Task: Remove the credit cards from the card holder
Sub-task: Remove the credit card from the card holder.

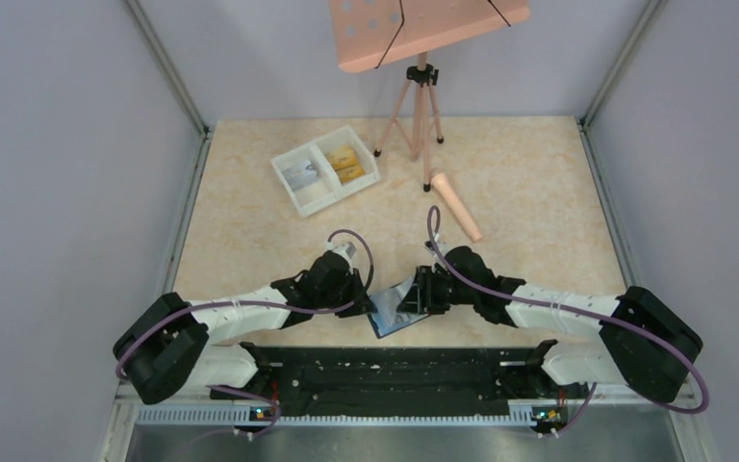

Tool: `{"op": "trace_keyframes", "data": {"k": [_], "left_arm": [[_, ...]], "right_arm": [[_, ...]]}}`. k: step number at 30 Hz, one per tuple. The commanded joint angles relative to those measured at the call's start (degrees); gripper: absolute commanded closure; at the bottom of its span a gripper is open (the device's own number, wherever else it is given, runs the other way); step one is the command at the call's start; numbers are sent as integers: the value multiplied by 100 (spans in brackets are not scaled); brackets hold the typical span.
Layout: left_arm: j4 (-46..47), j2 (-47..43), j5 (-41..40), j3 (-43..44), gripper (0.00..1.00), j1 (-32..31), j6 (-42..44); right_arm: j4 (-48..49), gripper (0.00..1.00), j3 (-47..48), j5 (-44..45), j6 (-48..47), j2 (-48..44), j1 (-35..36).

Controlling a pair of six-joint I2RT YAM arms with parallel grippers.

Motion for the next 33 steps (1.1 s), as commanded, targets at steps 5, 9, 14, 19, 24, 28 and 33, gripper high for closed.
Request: {"op": "trace_keyframes", "data": {"k": [5,9,14,19,24,28,33], "left_arm": [[17,-174,-47,20,85,-24,-60],[-16,-166,-65,53,84,-22,-50],[-436,-262,-328,107,85,-21,-76],[-847,-631,-754,140,84,-21,-150],[-227,-467,-347,33,83,-24,-140],[87,-156,-98,-3,84,-27,-137],[420,52,88,-43,85,-37,-170]], "right_arm": [[-82,54,452,333,-37,129,97],[-143,54,571,488,-148,374,99],[-156,60,661,413,-343,624,18],[60,69,555,14,-454,759,-172],[242,72,445,-283,-496,887,-329],[251,73,330,-266,-526,766,-422],[339,73,232,-462,-627,883,-560]]}}
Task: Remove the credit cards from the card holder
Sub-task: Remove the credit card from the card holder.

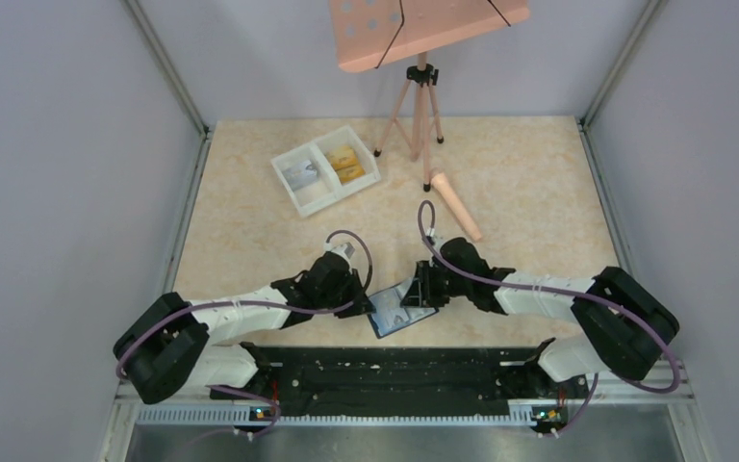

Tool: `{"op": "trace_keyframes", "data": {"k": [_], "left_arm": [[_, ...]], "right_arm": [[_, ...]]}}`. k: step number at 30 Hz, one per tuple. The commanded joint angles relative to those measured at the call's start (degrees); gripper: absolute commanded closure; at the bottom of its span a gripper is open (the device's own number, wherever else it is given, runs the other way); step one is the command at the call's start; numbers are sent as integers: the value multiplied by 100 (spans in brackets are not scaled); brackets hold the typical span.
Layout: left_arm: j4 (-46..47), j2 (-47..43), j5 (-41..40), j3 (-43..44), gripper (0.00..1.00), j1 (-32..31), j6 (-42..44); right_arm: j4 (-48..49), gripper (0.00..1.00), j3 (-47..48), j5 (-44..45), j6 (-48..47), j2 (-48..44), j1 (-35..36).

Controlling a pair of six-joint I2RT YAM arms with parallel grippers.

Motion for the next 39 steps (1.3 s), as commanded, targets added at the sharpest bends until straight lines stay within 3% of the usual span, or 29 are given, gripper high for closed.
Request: {"op": "trace_keyframes", "data": {"k": [1,8,29,36,39], "left_arm": [[581,127,203,-36,85,-39,-73],[583,192,115,-88,85,-48,-111],[491,374,60,-142,87,-67,-129],[402,443,104,-88,87,-65,-105],[329,489,147,-30,87,-70,-94]], "right_arm": [[321,72,-105,-254,-180,74,-133],[825,73,-279,-462,-68,223,-133],[1107,75,-380,-587,-12,402,-134],[1062,100,-376,-597,-18,365,-163],[863,100,-346,-582,-125,268,-205]]}}
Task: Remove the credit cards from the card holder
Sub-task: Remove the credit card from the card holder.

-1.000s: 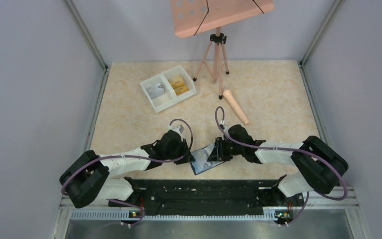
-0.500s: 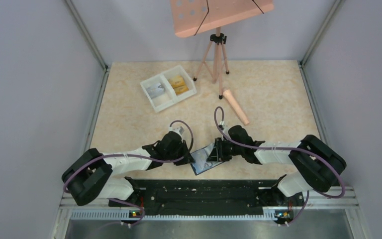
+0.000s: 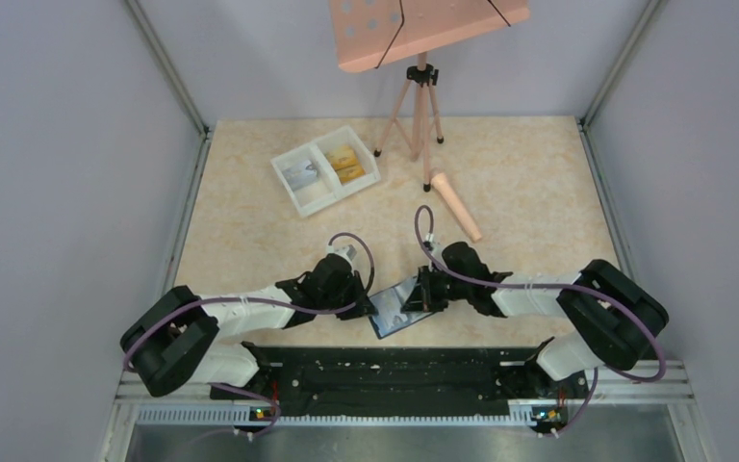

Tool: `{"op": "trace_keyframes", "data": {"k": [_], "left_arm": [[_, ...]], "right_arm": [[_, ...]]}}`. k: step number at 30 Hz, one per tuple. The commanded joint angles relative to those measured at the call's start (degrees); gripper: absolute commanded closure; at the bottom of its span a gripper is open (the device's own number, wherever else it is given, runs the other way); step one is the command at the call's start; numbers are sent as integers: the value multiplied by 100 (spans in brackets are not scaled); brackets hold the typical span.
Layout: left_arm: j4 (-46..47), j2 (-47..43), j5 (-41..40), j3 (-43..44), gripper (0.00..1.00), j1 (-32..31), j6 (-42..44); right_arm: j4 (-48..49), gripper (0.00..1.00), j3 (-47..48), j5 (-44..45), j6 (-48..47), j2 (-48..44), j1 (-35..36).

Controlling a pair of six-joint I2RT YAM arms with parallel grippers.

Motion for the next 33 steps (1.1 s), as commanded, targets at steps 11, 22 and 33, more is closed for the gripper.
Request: {"op": "trace_keyframes", "data": {"k": [11,22,33], "left_arm": [[-98,191,-64,8,94,-37,77],[-171,132,-130,18,94,-35,123],[-406,-234,13,285,88,-35,140]], "right_arm": [[-219,100,-113,-161,-204,-535,-460],[-871,100,-57,-301,-460,-1064,-970],[-2096,100,448,-417,-928,-1805,-1327]]}}
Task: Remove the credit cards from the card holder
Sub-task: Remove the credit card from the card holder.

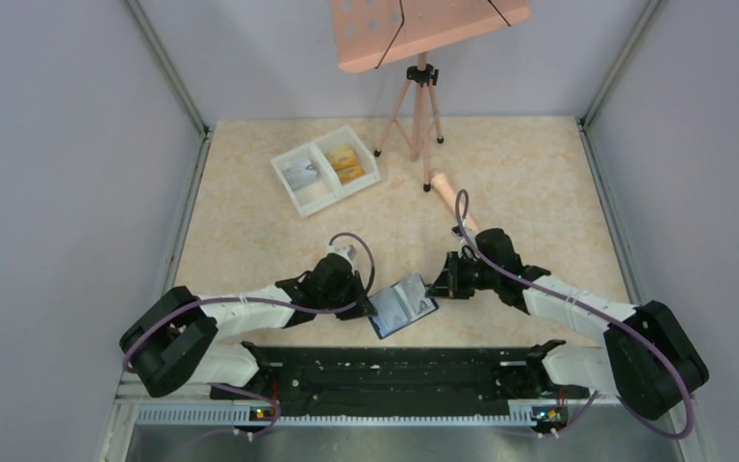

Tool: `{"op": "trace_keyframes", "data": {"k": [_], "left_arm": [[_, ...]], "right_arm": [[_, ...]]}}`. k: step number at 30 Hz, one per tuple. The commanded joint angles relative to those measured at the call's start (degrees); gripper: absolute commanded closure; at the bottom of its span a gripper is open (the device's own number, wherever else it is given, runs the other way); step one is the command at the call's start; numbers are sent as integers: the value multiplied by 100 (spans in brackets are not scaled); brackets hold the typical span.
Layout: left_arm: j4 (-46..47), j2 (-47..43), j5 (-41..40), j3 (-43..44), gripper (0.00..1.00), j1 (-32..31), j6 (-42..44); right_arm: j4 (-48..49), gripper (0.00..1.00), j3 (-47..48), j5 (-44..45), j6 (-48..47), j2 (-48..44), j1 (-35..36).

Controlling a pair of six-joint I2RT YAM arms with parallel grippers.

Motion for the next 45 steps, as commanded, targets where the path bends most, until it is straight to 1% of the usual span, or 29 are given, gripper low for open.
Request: {"op": "trace_keyframes", "data": {"k": [1,4,6,8,10,15,20,25,27,31,34,40,45], "left_arm": [[-589,-363,11,378,86,-33,171],[-1018,-648,94,703,76,-33,266],[-1189,-884,161,897,63,-33,325],[-1343,-1119,225,1066,54,-35,420],[-1554,-1322,230,1274,50,-25,582],[-2034,-1651,375,1858,50,-15,1058],[-2485,-1626,967,2374,49,36,1498],[-2851,-1327,1519,2723,51,57,1820],[-2889,-1245,1755,2801,53,77,1883],[-2785,-1208,2198,2835,54,112,2004],[-2820,-1201,2383,2833,56,145,2088],[-2819,-1294,2347,2719,58,254,2143],[-2945,-1352,2155,2777,55,366,2248]], "right_arm": [[-683,100,584,-111,-436,-396,-116],[-1014,100,868,-218,-706,-597,-151],[-1193,100,1009,-318,-862,-714,-176],[-1341,100,1162,-585,-1013,-762,-179],[-1402,100,1279,-1053,-1135,-722,-183],[-1398,100,1293,-2244,-1310,-482,-175],[-1398,100,1224,-2911,-1532,-462,-154],[-605,100,989,-3329,-1126,-636,27],[-370,100,920,-3416,-984,-676,76],[-351,100,913,-3450,-969,-701,114],[-322,100,895,-3468,-942,-764,120],[-263,100,857,-3503,-885,-895,115],[-254,100,832,-3525,-876,-898,155]]}}
